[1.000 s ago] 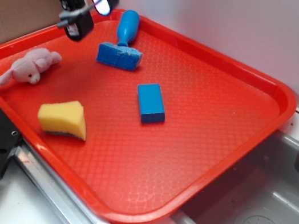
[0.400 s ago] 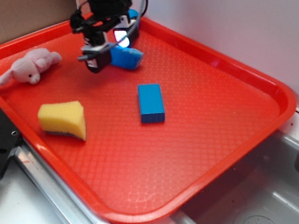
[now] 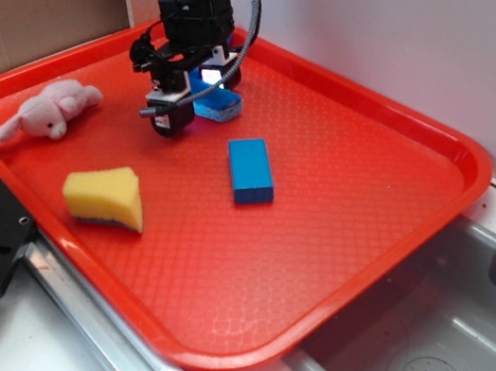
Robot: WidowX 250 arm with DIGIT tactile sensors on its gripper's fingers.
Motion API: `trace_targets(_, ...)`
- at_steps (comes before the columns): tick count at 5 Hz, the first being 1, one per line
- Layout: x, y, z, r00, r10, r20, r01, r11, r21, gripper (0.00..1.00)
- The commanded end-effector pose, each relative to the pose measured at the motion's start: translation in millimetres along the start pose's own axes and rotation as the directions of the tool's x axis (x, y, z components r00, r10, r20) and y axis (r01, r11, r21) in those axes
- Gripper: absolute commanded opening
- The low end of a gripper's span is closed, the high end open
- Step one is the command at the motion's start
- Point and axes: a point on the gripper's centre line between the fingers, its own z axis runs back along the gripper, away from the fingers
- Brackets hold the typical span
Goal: Grab the blue sponge.
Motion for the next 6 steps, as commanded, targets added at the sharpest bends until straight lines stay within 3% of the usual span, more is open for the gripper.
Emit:
trace_targets(1,12,5,8,0.999,-0.023,-0.026,0.024,0.999,0.048,0.00)
trace_targets(2,14,3,10,0.999,-0.009,-0.041,0.011,0.998,0.059,0.00)
trace_targets(3,22,-9,35,0.982,0.175,-0.069,-0.160,0.969,0.186,0.00)
trace_targets(4,38,-25,66,0.903,0.412,-0.119,-0.366,0.885,0.289,0.00)
trace_targets(5,48,-37,91,0.773,0.627,-0.098,-0.584,0.763,0.277,0.00)
trace_targets(6,48,-51,124,0.591,0.804,-0.074,-0.776,0.591,0.219,0.00)
